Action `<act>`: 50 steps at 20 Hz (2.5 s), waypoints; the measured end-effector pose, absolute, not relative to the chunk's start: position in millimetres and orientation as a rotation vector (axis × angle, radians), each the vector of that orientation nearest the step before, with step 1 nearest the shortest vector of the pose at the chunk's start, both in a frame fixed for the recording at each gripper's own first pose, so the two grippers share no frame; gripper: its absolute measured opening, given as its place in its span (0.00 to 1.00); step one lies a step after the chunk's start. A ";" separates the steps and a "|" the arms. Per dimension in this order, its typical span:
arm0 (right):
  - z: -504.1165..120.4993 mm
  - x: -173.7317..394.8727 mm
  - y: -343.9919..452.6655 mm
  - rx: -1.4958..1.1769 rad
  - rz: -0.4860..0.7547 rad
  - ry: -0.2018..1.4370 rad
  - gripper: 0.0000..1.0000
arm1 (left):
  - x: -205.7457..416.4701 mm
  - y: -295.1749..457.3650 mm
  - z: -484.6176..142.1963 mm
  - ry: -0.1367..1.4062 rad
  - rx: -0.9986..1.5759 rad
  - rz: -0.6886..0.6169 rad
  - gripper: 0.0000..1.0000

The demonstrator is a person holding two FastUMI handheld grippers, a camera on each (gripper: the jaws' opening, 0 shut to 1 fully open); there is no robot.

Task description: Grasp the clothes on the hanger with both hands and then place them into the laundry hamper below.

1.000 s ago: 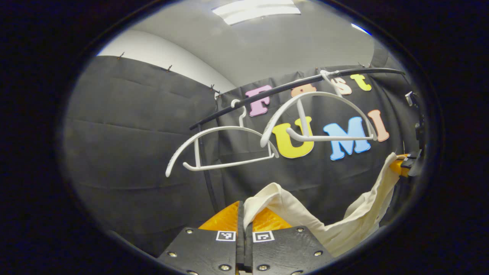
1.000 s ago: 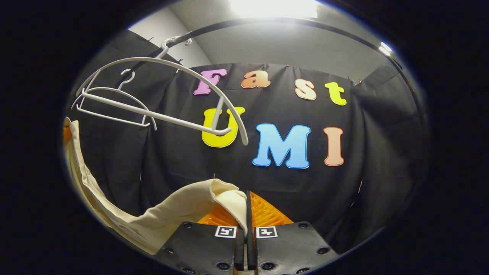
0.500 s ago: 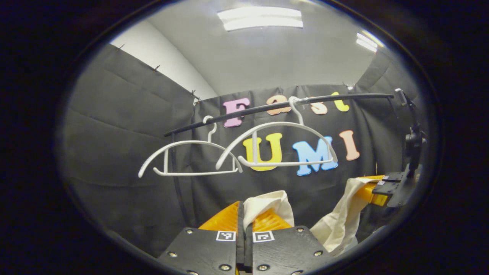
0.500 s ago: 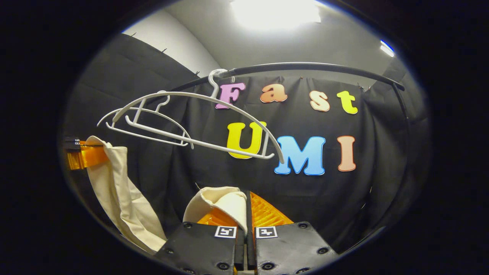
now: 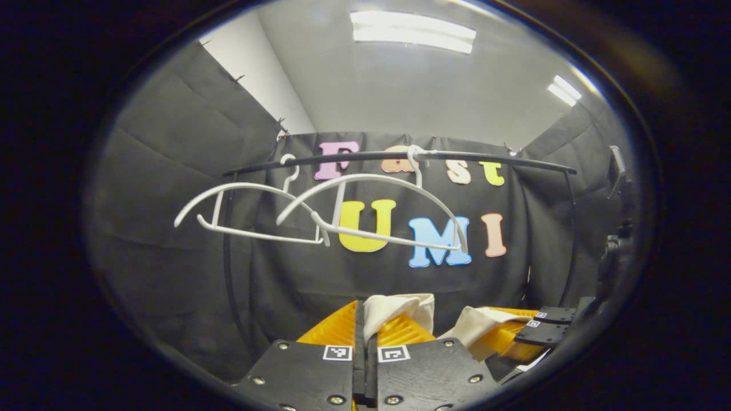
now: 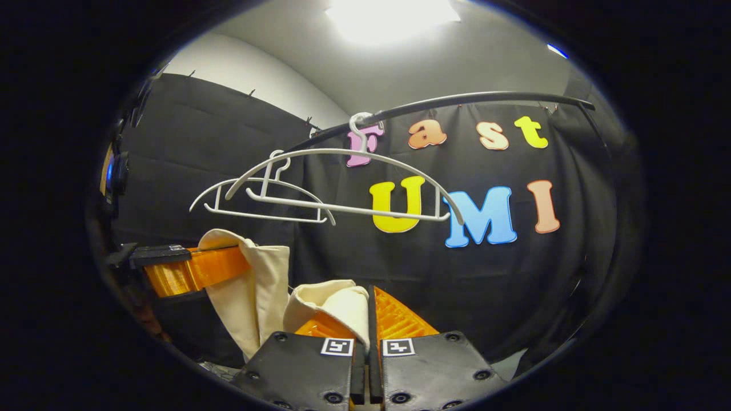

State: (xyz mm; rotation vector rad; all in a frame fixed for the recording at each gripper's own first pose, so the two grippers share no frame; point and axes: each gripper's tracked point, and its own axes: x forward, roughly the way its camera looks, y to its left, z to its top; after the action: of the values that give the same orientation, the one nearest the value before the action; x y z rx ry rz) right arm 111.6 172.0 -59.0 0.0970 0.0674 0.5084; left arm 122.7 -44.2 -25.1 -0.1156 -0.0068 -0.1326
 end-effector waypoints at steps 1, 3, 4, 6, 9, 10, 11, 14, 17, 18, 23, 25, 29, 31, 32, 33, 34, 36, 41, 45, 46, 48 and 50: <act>-77.6 108.7 171.9 0.103 0.507 0.103 0.05 | 125.2 -47.2 -40.9 0.019 -0.121 -0.139 0.01; -112.7 103.2 172.5 0.117 0.501 0.181 0.05 | 126.1 -51.7 -75.6 0.072 -0.124 -0.147 0.00; -128.3 101.4 168.7 0.121 0.491 0.221 0.04 | 122.7 -53.4 -94.5 0.101 -0.120 -0.152 0.00; -159.9 101.3 165.2 0.124 0.471 0.292 0.05 | 119.8 -56.0 -130.2 0.162 -0.101 -0.164 0.01; -200.2 100.3 164.2 0.106 0.461 0.370 0.05 | 119.2 -59.0 -175.4 0.237 -0.069 -0.181 0.01; -210.6 99.1 164.2 0.093 0.458 0.390 0.05 | 118.1 -58.2 -192.0 0.261 -0.055 -0.184 0.01; -221.7 95.0 166.3 0.078 0.456 0.411 0.05 | 114.8 -57.0 -205.3 0.285 -0.043 -0.187 0.01; -256.8 78.0 159.4 0.049 0.446 0.474 0.05 | 101.8 -51.2 -244.1 0.361 -0.012 -0.197 0.01; -285.1 67.2 153.8 0.031 0.426 0.538 0.05 | 85.2 -57.2 -281.3 0.433 0.046 -0.210 0.00; -293.5 65.1 151.8 0.025 0.419 0.559 0.05 | 89.4 -59.6 -297.5 0.462 0.062 -0.214 0.01; -334.1 52.4 152.1 0.005 0.394 0.663 0.05 | 94.1 -60.7 -345.7 0.607 0.112 -0.216 0.01; -342.5 46.5 152.4 -0.011 0.394 0.706 0.06 | 94.3 -62.6 -358.1 0.651 0.135 -0.216 0.00; -360.1 32.7 151.5 -0.050 0.386 0.784 0.12 | 95.4 -65.6 -374.5 0.737 0.147 -0.226 0.02; -361.5 28.4 150.1 -0.072 0.375 0.798 0.31 | 91.8 -64.0 -384.6 0.771 0.151 -0.226 0.05; -360.8 26.9 149.0 -0.079 0.374 0.800 0.37 | 88.7 -64.9 -390.7 0.790 0.154 -0.236 0.23; -357.8 26.3 149.2 -0.077 0.376 0.794 0.53 | 81.8 -61.1 -397.1 0.801 0.157 -0.240 0.40; -353.3 25.8 148.7 -0.077 0.376 0.790 0.61 | 78.7 -57.0 -397.8 0.806 0.166 -0.239 0.58; -346.6 22.1 147.5 -0.093 0.371 0.779 0.82 | 70.8 -49.4 -398.4 0.807 0.188 -0.240 0.87; -321.4 15.0 140.0 -0.128 0.351 0.735 0.98 | 68.8 -41.2 -360.6 0.728 0.197 -0.263 0.98; -279.5 15.8 129.2 -0.110 0.317 0.663 0.98 | 71.5 -31.9 -317.3 0.653 0.191 -0.260 0.98; -267.4 17.9 125.9 -0.103 0.309 0.641 0.98 | 72.6 -32.2 -301.6 0.627 0.184 -0.257 0.98; -240.0 20.4 117.7 -0.099 0.295 0.589 0.97 | 79.4 -30.8 -267.7 0.574 0.162 -0.241 0.97; -207.4 23.0 106.9 -0.094 0.284 0.520 0.97 | 84.3 -30.7 -234.9 0.512 0.137 -0.221 0.97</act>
State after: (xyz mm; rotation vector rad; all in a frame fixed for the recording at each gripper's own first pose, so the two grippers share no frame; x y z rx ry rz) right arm 23.0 106.9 -207.4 -0.0935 0.5197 0.2835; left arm 84.3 -30.7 -234.9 0.1370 0.5117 -0.2205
